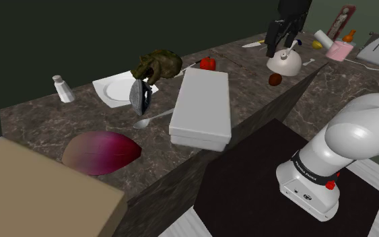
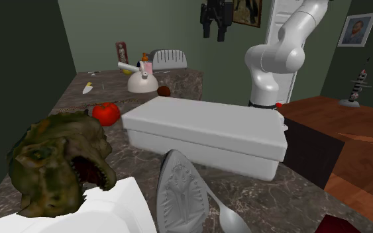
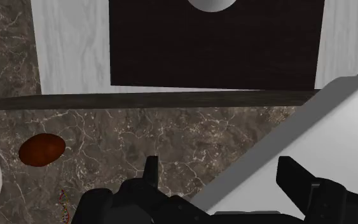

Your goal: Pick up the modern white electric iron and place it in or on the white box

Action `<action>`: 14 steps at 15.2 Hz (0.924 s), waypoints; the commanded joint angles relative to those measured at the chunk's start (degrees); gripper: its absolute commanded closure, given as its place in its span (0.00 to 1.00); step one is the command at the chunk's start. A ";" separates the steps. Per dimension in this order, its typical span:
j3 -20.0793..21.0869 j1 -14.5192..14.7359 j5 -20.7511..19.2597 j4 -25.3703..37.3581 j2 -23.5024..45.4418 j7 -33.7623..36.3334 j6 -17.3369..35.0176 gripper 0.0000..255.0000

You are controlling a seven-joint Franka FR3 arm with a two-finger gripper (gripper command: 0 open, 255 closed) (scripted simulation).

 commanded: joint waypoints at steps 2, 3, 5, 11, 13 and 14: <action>0.93 0.19 1.18 0.63 1.63 1.60 0.42 0.00; 1.84 0.37 2.32 1.33 3.32 3.18 0.85 0.00; 3.61 0.68 4.49 2.93 6.82 6.27 1.73 0.00; 8.37 1.34 9.88 9.27 18.21 15.12 4.38 0.00; 9.77 1.52 11.26 11.89 22.25 17.97 5.19 0.00; 10.43 1.61 11.87 13.30 24.31 19.37 5.57 0.00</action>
